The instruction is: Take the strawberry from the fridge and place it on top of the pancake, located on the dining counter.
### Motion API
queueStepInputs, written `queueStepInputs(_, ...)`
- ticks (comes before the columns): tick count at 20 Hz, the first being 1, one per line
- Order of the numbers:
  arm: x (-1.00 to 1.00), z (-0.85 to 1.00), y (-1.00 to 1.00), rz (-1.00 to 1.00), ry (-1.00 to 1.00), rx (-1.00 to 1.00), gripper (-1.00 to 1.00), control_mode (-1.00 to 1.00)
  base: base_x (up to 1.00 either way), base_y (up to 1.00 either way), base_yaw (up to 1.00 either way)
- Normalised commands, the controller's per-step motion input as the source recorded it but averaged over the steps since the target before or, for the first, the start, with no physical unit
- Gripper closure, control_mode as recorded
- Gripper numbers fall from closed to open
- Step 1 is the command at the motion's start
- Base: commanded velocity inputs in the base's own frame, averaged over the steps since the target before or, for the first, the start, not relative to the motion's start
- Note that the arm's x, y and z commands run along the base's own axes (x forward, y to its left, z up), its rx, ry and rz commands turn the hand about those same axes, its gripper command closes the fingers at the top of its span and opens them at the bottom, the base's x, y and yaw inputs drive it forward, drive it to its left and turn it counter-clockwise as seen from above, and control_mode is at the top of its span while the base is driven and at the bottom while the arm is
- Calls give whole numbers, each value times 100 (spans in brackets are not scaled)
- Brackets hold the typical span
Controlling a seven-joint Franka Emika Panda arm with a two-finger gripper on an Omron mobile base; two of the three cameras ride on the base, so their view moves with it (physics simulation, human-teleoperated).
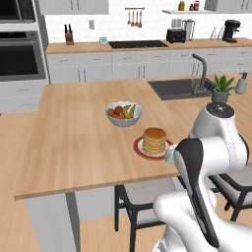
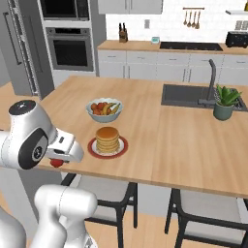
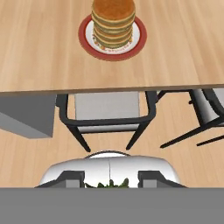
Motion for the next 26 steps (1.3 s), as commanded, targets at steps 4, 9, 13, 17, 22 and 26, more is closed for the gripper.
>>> queueStepInputs(4,17,0,0,0,0,0,100,-100,29,0,0)
queueStepInputs(9,97,3,-20,6,0,0,100,-100,0,0,0)
queueStepInputs(13,100,12,-34,11,1,2,100,-100,0,0,0)
queueStepInputs(17,100,19,-28,3,0,4,100,-100,0,0,0)
queueStepInputs(22,100,0,-31,1,0,5,100,-100,0,0,0)
queueStepInputs(26,100,-17,-13,4,0,1,100,-100,0,0,0)
